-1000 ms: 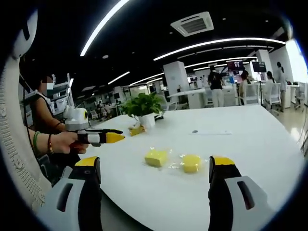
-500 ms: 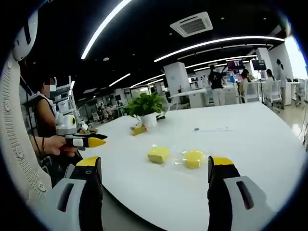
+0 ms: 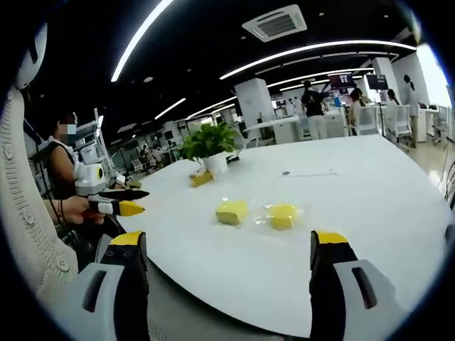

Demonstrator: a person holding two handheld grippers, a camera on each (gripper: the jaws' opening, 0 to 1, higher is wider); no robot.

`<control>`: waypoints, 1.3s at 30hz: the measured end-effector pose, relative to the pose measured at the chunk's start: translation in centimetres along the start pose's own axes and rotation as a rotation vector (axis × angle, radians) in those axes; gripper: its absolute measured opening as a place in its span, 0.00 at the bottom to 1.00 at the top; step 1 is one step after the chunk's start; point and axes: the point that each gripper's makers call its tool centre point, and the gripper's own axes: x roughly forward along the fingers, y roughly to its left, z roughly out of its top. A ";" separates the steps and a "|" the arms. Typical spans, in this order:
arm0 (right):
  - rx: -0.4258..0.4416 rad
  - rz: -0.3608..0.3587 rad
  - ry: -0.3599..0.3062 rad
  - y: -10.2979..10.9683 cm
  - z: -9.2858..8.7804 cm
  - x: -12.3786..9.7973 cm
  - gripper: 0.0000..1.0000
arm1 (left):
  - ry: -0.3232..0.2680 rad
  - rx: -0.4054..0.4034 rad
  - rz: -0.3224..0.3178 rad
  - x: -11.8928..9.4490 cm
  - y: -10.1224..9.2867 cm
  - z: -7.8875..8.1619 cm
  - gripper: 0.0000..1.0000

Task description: Compare the silicone blocks by pressing each to a similar depth, holding the contact briefly, and releasing to observe deformation and rebound differences across the visible hardness samples.

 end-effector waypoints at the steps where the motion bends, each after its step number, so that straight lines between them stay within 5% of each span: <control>1: -0.002 -0.002 0.001 -0.1 0.0 0.0 0.89 | -0.003 -0.004 -0.003 -0.1 -0.1 0.1 0.83; 8: 0.002 0.001 0.004 -0.4 0.0 0.5 0.88 | 0.004 -0.057 0.013 -0.4 0.3 0.3 0.88; 39: 0.010 0.027 0.026 0.2 -0.2 1.7 0.87 | 0.028 -0.059 0.022 0.0 1.1 0.6 0.87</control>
